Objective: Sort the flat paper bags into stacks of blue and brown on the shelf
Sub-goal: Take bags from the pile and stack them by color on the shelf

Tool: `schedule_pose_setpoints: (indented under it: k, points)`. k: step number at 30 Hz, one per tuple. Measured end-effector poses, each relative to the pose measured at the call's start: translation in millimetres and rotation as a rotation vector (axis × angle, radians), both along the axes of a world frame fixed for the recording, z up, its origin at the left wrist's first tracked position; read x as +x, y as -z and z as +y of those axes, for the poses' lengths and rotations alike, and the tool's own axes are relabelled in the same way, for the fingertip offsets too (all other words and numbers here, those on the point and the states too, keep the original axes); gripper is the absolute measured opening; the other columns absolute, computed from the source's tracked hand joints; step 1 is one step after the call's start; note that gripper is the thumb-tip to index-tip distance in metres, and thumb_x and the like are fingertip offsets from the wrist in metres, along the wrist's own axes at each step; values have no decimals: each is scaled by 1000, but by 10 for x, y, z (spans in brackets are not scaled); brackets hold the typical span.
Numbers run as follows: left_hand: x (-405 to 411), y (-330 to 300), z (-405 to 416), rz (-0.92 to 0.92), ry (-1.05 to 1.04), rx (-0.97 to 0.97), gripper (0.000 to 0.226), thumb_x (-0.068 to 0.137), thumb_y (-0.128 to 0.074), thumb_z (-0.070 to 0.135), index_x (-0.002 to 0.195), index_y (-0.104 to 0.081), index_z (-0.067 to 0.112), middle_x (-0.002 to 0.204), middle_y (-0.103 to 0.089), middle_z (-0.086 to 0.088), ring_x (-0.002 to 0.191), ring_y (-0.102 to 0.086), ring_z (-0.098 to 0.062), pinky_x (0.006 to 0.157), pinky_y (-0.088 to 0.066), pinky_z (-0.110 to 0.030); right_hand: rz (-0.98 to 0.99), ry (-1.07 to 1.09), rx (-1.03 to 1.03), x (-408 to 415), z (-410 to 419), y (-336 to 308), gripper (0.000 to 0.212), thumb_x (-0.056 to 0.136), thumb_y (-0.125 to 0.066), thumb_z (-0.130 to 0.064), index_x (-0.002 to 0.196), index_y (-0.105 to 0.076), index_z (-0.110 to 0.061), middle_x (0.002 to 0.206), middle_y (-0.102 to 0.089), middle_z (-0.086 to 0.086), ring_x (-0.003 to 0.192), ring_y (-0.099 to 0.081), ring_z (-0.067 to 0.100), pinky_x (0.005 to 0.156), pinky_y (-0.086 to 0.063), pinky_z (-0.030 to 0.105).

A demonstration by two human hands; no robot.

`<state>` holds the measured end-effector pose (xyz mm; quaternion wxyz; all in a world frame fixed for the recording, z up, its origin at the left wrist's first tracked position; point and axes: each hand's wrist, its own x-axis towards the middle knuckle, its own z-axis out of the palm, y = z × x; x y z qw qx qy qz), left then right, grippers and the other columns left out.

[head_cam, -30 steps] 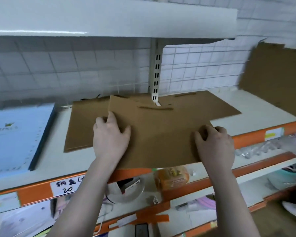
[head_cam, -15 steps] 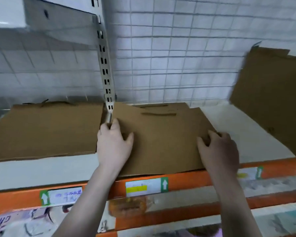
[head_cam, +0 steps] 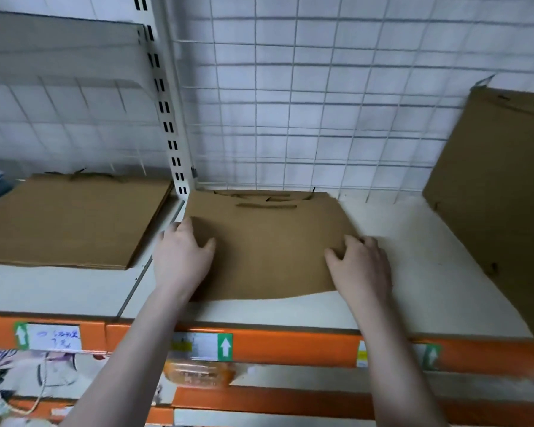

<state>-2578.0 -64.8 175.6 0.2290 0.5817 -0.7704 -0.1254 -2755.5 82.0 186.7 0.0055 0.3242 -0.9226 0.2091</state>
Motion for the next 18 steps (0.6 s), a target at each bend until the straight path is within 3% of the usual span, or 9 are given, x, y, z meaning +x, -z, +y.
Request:
schedule_pose_setpoints:
  k: [10, 18]
  points:
    - [-107, 83, -138, -86, 29, 97, 49, 91, -52, 37, 126, -49, 4, 135, -49, -15, 128, -40, -31, 103, -34, -38, 19, -63, 110, -194, -153, 63, 40, 93, -47, -38, 114, -58, -6, 120, -55, 16, 114, -47, 32, 89, -40, 34]
    - [-177, 95, -452, -122, 82, 153, 42, 93, -48, 37, 118, -50, 2, 130, -50, -16, 123, -44, -32, 96, -38, -39, -10, -83, 132, -229, -364, 20, 40, 93, -47, -34, 113, -58, -2, 120, -55, 19, 114, -47, 33, 86, -41, 34]
